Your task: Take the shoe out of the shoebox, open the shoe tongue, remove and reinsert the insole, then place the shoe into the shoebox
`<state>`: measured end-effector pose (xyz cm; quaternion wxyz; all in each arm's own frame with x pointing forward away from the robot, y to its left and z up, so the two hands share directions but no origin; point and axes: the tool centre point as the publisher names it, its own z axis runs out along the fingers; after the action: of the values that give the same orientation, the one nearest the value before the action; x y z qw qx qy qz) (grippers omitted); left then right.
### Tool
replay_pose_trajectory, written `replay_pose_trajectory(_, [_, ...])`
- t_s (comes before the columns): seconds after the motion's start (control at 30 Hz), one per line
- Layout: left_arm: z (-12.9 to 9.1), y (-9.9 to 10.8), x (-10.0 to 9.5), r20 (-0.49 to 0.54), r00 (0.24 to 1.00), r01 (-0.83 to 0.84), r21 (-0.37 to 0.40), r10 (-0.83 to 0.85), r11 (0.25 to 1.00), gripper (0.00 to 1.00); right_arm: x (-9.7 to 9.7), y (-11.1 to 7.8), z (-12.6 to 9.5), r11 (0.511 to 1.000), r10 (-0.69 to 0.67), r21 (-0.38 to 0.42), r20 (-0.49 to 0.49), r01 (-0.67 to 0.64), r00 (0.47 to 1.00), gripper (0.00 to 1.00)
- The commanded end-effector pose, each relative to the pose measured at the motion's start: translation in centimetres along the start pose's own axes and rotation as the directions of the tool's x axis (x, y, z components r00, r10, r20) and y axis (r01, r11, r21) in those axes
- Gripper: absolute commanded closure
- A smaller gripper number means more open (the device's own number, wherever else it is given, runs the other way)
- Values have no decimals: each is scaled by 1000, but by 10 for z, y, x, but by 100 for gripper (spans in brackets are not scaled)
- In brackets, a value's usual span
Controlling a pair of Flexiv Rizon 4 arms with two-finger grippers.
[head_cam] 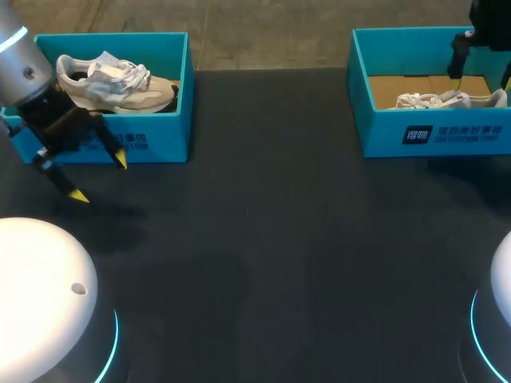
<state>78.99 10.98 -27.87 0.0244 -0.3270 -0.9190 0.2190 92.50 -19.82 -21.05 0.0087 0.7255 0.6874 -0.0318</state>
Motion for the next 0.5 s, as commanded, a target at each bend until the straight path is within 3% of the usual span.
replay_pose_trajectory(0.03, [-33, 24, -3, -15, 993, -119, 1, 119, 993, 0, 0, -1, 0, 1000, 1, -2, 1, -1, 1000, 0])
replay_pose_trajectory(0.17, [-60, 46, -11, -67, 964, -257, -3, 256, 966, 0, 0, -1, 0, 1000, 1, -2, 1, -1, 1000, 0])
replay_pose_trajectory(0.2, [-67, 52, -14, -73, 961, -270, -36, 267, 962, 0, 0, -1, 0, 1000, 1, -2, 1, -1, 1000, 0])
replay_pose_trajectory(0.23, [-73, 57, -15, -113, 934, -342, -15, 338, 940, 0, 0, -1, 0, 1000, 1, -2, 1, -1, 1000, 0])
replay_pose_trajectory(0.5, [-120, 96, -38, -148, 868, -490, -94, 474, 867, 0, 0, -1, 0, 1000, 1, -2, 1, -1, 1000, 0])
